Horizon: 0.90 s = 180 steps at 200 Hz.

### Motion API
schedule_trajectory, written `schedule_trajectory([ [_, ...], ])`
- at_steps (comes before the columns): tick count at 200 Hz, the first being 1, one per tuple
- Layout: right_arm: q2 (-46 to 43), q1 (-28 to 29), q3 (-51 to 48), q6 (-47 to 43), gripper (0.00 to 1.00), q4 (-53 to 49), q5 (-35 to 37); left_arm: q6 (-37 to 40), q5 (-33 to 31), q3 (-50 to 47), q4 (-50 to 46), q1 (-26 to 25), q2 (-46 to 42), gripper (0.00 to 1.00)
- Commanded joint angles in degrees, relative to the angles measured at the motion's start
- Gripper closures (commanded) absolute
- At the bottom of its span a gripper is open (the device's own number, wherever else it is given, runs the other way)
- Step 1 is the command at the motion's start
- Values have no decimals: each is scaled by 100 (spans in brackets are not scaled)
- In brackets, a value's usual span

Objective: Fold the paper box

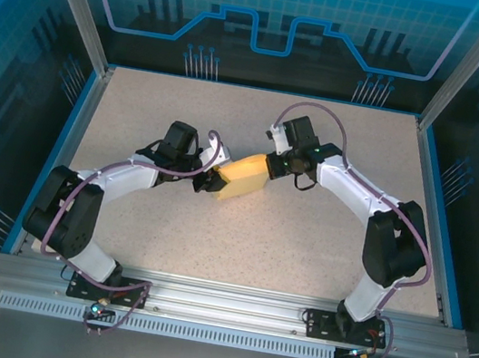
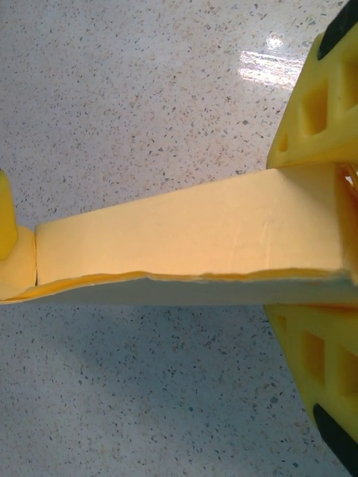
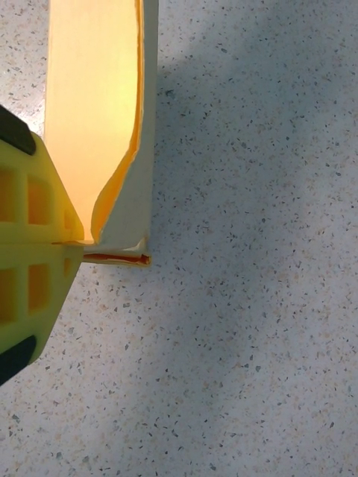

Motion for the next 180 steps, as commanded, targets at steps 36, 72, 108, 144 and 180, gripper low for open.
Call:
schedule_trajectory([
  [36,-2,82,160,98,96,-337,-416,10,-504,67,-278,22,143,64],
  [72,52,80,43,136,96,-286,-435,-17,-539,83,-278,22,158,64],
  [108,70,49,-43,206,96,-257,-459,-38,-566,89,-276,24,164,64],
  [144,112,25,-116,403,96,-183,-557,-54,-609,118,-286,22,185,64],
  [180,102,23,-237,448,96,-188,-440,-52,-642,133,-314,22,191,64],
])
